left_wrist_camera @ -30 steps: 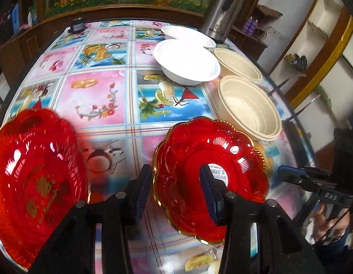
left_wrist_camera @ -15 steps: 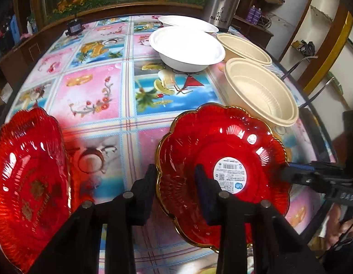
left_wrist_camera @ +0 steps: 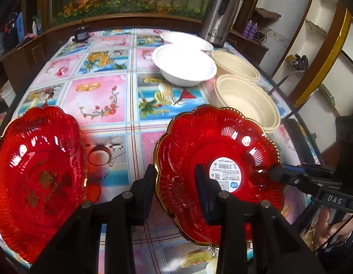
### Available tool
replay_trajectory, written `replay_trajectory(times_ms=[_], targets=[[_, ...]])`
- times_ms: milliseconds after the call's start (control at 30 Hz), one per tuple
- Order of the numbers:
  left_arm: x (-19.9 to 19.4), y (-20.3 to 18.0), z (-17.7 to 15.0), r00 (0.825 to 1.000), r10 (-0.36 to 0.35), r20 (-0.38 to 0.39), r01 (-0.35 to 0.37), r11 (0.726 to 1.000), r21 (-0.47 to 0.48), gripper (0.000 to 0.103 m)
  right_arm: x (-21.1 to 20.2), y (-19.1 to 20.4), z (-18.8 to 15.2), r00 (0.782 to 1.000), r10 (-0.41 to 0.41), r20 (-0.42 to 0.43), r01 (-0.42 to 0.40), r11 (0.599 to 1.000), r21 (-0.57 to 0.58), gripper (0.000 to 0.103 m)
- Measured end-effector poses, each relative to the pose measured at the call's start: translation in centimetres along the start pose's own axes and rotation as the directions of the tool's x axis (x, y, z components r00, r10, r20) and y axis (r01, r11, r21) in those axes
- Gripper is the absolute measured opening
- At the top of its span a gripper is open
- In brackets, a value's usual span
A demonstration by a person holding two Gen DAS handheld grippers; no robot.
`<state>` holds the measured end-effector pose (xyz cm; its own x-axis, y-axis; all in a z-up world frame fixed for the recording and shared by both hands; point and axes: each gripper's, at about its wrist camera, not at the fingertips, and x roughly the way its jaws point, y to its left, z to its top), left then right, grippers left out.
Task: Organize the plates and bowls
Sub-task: 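Lift the labeled red plate and carry it over the first red plate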
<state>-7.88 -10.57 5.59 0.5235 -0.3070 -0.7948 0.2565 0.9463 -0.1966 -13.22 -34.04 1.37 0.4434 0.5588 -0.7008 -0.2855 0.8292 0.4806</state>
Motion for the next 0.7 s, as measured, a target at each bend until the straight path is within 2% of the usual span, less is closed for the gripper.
replay_trajectory(times_ms=[300,700], targets=[[-1.6,0.8,0.2,0.998,0.023,0.05,-0.023,1.0,-0.014,0.033,-0.6,1.5,0.5,1.0,0.021,0.024,-0.02,1.0,-0.021,0.017],[-4.3,5.1,0.5,0.991,0.064,0.117,-0.051,0.993,-0.11,0.033,1.5,5.1,3.9,0.999,0.04,0.022,-0.038,0.996,-0.081,0.017]])
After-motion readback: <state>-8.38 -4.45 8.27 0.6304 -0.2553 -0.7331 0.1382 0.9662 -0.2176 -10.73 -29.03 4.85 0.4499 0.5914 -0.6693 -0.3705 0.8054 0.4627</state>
